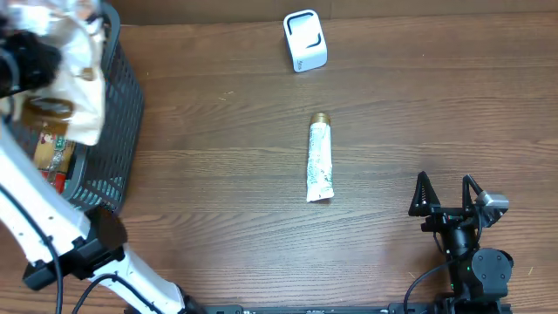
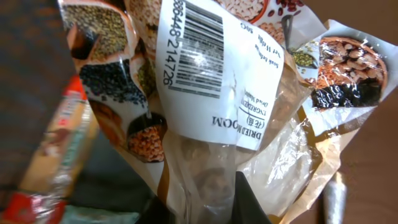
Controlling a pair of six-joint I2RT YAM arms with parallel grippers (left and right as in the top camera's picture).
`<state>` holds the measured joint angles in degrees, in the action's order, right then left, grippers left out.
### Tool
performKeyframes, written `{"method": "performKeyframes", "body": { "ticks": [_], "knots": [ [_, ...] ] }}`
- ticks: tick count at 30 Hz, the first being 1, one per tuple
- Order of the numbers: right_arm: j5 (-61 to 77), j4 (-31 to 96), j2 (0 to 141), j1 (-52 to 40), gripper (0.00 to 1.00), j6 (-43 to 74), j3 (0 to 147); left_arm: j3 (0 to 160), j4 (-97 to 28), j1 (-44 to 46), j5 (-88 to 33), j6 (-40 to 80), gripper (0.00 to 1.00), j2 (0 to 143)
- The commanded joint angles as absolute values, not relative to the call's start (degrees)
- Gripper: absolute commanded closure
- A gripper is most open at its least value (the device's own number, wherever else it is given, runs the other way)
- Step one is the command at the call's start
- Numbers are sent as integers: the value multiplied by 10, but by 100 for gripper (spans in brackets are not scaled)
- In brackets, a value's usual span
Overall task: Scan the item barcode
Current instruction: 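Carry the bean bag out and drop it beside the tube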
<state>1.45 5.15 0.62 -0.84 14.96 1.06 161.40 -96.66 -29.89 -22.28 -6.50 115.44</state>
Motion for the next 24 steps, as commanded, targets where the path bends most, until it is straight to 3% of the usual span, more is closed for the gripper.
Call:
{"method": "performKeyframes", "body": {
  "ticks": [1,10,24],
  "knots": [
    [11,47,2,-11,0,147,5,1559,-968,-228,-236,-62,96,1170],
    [11,47,2,-11,0,147,5,1355,-918,-65,-225,-58,95,1170],
    [11,47,2,-11,0,147,5,965,-516,139,-223,211,95,1170]
  ]
}}
